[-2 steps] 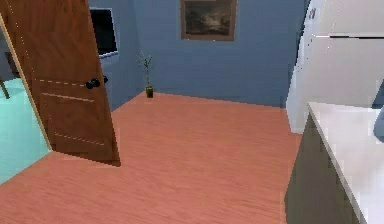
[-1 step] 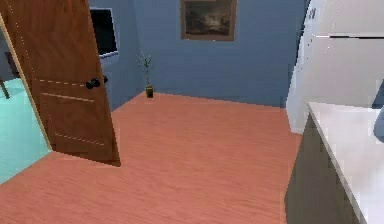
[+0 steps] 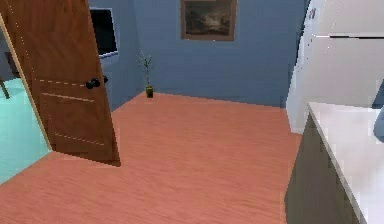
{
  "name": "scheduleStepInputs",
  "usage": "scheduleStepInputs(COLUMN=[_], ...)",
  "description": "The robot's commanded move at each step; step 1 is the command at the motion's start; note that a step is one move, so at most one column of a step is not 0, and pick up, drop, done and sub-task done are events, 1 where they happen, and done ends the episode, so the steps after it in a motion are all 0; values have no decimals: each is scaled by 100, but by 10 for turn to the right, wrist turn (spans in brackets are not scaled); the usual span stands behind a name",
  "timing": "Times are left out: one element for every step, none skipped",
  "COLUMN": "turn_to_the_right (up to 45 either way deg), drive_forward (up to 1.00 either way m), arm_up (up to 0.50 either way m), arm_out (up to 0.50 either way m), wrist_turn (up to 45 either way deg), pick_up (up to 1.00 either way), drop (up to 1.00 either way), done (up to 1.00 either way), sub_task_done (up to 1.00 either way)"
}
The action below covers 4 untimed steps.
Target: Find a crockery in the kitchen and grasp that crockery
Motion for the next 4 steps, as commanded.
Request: scheduleStepInputs(turn_to_the_right=[0, 0, 0, 0], drive_forward=[0, 0, 0, 0], arm_up=[0, -8, 0, 8], arm_out=[0, 0, 0, 0], wrist_turn=[330, 0, 0, 0], pick_up=[0, 0, 100, 0], drop=[0, 0, 0, 0], done=[0, 0, 0, 0], sub_task_done=[0, 0, 0, 0])
